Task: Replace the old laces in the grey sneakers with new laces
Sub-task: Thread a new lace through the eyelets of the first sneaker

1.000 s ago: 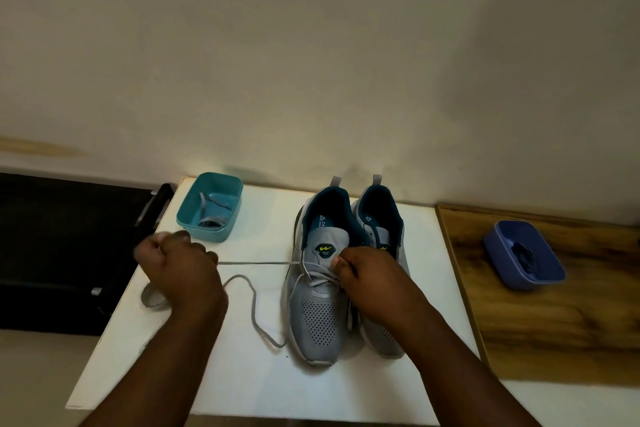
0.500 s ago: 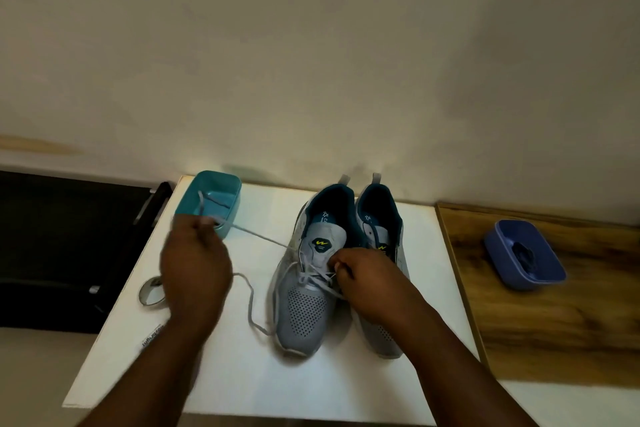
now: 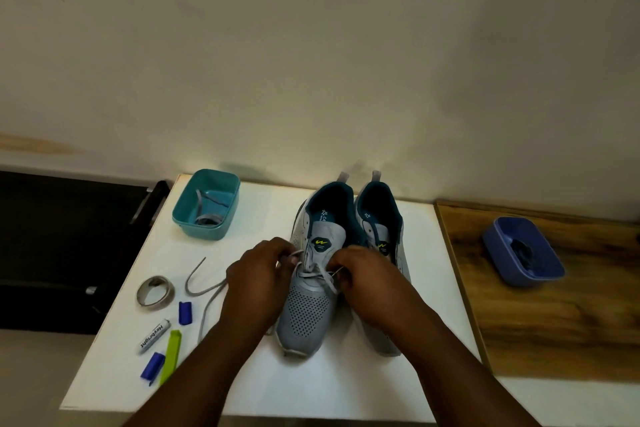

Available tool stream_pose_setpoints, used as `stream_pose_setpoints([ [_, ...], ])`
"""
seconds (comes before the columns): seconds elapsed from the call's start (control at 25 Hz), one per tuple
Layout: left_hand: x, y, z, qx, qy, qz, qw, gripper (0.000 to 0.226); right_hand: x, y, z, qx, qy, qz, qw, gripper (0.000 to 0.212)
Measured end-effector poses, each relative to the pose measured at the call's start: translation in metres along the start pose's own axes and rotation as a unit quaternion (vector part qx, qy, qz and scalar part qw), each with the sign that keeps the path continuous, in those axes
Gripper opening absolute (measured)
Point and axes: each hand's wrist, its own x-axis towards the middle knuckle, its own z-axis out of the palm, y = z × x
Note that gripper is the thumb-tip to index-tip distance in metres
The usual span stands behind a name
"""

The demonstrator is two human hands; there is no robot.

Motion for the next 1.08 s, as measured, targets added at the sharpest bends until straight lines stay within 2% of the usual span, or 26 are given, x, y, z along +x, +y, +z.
stream_pose_setpoints([
  [0.04,0.001,0.000,-0.002,-0.009,0.024,-0.008,1.000,0.007,0.001,0.001,0.000,0.000,0.000,0.000,1.000,0.026],
  [0.12,0.005,-0.006,-0.013,-0.073,0.135,-0.081,0.985,0.004,0.001,0.004,0.001,0.004,0.003,0.001,1.000,0.027],
  [0.2,0.009,-0.018,-0.028,-0.158,0.223,-0.196,0.942,0.006,0.001,0.005,0.000,0.003,0.004,-0.004,1.000,0.030],
  [0.24,0.009,-0.021,-0.031,-0.167,0.218,-0.233,0.933,0.009,0.001,0.005,0.000,-0.003,0.003,-0.006,1.000,0.030],
  [0.28,0.006,-0.019,-0.030,-0.134,0.184,-0.240,0.944,0.016,0.001,0.005,-0.001,-0.010,0.001,-0.005,1.000,0.029],
  [0.32,0.001,-0.013,-0.023,-0.070,0.140,-0.208,0.965,0.029,0.001,0.005,-0.001,-0.017,0.002,-0.005,1.000,0.028],
  [0.4,-0.008,0.001,-0.007,0.051,0.073,-0.077,0.993,0.051,0.000,0.004,-0.002,-0.027,0.008,-0.008,1.000,0.026],
  [0.44,-0.008,0.005,-0.002,0.068,0.047,-0.024,0.996,0.046,0.000,0.003,-0.001,-0.027,0.010,-0.007,1.000,0.026],
  [0.52,-0.003,0.009,-0.001,0.035,0.002,0.008,0.999,0.029,-0.003,0.002,0.001,-0.020,0.023,-0.007,1.000,0.025],
  [0.64,-0.001,0.004,-0.002,0.010,-0.016,-0.013,1.000,0.018,-0.004,0.002,0.004,-0.017,0.060,-0.009,0.998,0.022],
  [0.76,0.000,0.001,-0.006,0.043,0.015,-0.056,0.997,0.014,-0.002,0.003,0.005,0.000,0.062,0.001,0.998,0.021],
  [0.84,0.001,0.001,-0.013,-0.007,0.037,-0.110,0.993,0.016,-0.001,0.001,0.009,0.017,0.064,-0.019,0.998,0.024],
  [0.92,-0.001,0.003,-0.013,-0.069,0.027,-0.142,0.987,0.020,0.002,0.003,0.012,0.020,0.053,-0.022,0.998,0.023],
  [1.08,-0.005,0.005,-0.007,-0.056,0.012,-0.118,0.991,0.021,0.004,0.010,0.013,0.034,0.064,0.000,0.997,0.018],
])
